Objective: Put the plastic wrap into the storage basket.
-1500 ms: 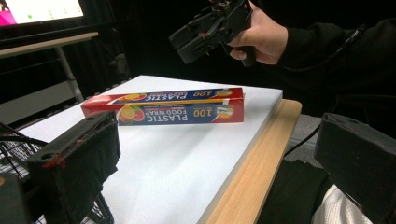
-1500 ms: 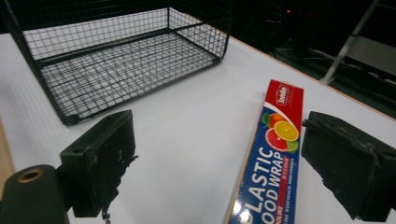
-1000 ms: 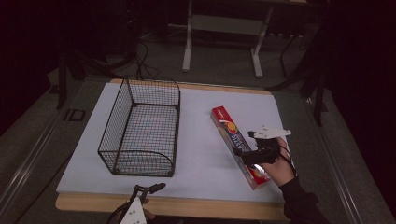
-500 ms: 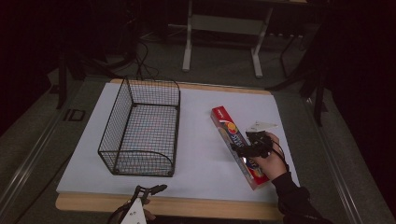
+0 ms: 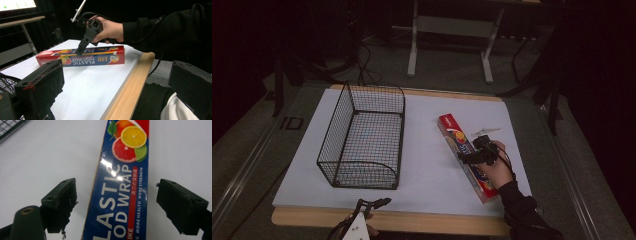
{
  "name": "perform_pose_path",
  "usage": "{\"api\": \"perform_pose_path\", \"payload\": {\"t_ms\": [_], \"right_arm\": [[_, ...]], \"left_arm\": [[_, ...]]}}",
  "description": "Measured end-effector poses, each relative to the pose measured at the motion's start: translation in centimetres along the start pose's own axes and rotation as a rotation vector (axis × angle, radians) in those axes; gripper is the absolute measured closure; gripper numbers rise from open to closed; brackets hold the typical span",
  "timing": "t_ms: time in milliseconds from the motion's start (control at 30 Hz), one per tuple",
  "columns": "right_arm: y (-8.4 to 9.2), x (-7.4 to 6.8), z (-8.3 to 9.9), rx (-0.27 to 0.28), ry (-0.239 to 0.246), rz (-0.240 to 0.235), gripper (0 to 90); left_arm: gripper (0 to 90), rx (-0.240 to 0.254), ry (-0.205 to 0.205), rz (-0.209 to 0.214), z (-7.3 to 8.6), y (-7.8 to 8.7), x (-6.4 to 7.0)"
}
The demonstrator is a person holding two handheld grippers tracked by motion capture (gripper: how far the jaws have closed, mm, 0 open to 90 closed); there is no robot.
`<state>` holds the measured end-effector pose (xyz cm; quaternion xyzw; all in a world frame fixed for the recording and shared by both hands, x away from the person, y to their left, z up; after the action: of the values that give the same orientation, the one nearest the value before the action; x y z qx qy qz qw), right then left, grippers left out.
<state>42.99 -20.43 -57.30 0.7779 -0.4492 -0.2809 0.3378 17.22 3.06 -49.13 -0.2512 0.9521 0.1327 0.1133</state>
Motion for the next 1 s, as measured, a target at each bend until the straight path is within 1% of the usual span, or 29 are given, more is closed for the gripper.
{"api": "perform_pose_path", "payload": {"t_ms": [33,67,100,167,200,233,267,300,333,367,400,433,467,500,567,600,633,667,700,733,767,833,867,900,933,967,1000], "right_arm": [[-0.2,0.1,0.1,-0.014,0.002,0.015,16.2],[-0.4,0.1,0.2,-0.032,0.002,0.012,16.2],[-0.6,0.3,0.3,-0.047,-0.004,0.035,16.5],[-0.8,0.3,0.4,-0.074,-0.028,0.024,18.4],[-0.8,0.3,0.4,-0.074,-0.028,0.024,18.4],[-1.0,0.5,0.7,-0.104,-0.016,0.047,23.4],[-1.0,0.5,0.7,-0.104,-0.016,0.047,23.4],[-1.2,0.6,0.8,-0.129,-0.02,0.066,24.9],[-1.2,0.6,0.8,-0.129,-0.02,0.066,24.9],[-1.3,0.5,0.8,-0.141,-0.027,0.06,25.0],[-1.4,0.5,0.8,-0.151,-0.026,0.07,25.1],[-1.5,0.5,0.8,-0.165,-0.036,0.075,24.8],[-1.5,0.5,0.8,-0.165,-0.036,0.075,24.8],[-2.0,0.2,1.1,-0.233,-0.044,0.063,23.3],[-2.3,0.3,1.2,-0.252,-0.032,0.077,28.4],[-2.4,0.3,1.3,-0.267,-0.026,0.079,28.9],[-2.4,0.3,1.3,-0.267,-0.026,0.079,28.9],[-2.7,0.2,1.5,-0.296,-0.029,0.1,32.8],[-2.7,0.2,1.5,-0.296,-0.029,0.1,32.8],[-2.7,0.1,1.6,-0.309,-0.025,0.104,32.9],[-2.8,0.1,1.6,-0.321,-0.008,0.126,33.2],[-2.8,0.2,1.6,-0.347,0.007,0.141,33.4],[-2.8,0.2,1.7,-0.371,0.003,0.146,34.0],[-2.9,0.2,1.8,-0.412,-0.045,0.158,34.9],[-2.9,0.2,1.8,-0.412,-0.045,0.158,34.9],[-3.0,0.2,1.7,-0.43,-0.049,0.169,36.3],[-3.0,0.2,1.7,-0.43,-0.049,0.169,36.3]], "left_arm": [[0.9,-0.001,0.001,0.002,0.0,0.0,0.0],[0.9,-0.001,0.001,0.003,0.0,0.0,0.0],[0.9,-0.004,0.0,0.004,0.0,-0.1,0.1],[0.9,-0.005,-0.002,0.004,0.1,-0.1,0.1],[0.9,-0.005,-0.002,0.004,0.1,-0.1,0.1],[0.9,-0.002,-0.002,0.005,0.0,-0.1,0.1],[0.9,-0.002,-0.002,0.005,0.0,-0.1,0.1],[0.9,-0.002,0.0,0.008,0.0,-0.1,0.1],[0.9,-0.002,0.002,0.009,0.0,-0.1,0.1],[0.9,-0.004,0.002,0.009,0.1,-0.1,0.1],[0.9,-0.004,0.002,0.009,0.1,-0.1,0.1],[0.9,-0.003,0.002,0.009,0.1,-0.1,0.1],[0.9,-0.003,0.002,0.009,0.1,-0.1,0.1],[0.9,-0.003,-0.001,0.009,0.0,-0.1,0.2],[0.9,-0.006,-0.003,0.009,0.1,-0.1,0.2],[0.9,-0.007,-0.003,0.008,0.1,-0.1,0.2],[0.9,-0.007,-0.003,0.008,0.1,-0.1,0.2],[0.9,-0.007,-0.002,0.009,0.1,-0.1,0.2],[0.9,-0.007,-0.002,0.009,0.1,-0.1,0.2],[0.9,-0.008,-0.003,0.01,0.1,-0.1,0.2],[0.9,-0.009,-0.003,0.01,0.1,-0.2,0.2],[0.9,-0.013,-0.004,0.012,0.2,-0.2,0.2],[0.9,-0.014,-0.006,0.012,0.2,-0.2,0.3],[0.9,-0.017,-0.01,0.012,0.2,-0.2,0.3],[0.9,-0.017,-0.01,0.012,0.2,-0.2,0.3],[0.9,-0.018,-0.011,0.013,0.2,-0.2,0.3],[0.9,-0.018,-0.012,0.013,0.2,-0.3,0.3]]}}
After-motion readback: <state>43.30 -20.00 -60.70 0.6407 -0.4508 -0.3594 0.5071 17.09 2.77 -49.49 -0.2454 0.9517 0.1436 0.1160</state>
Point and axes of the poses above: each handheld gripper's, and its own axes: y roughly backward along the jaws, z roughly out of its underside, x roughly to its right, the point moved 10 cm from there along -y, roughly forward along the jaws, and after that the axes turned 10 degrees about -y, right-handed, at the moved point
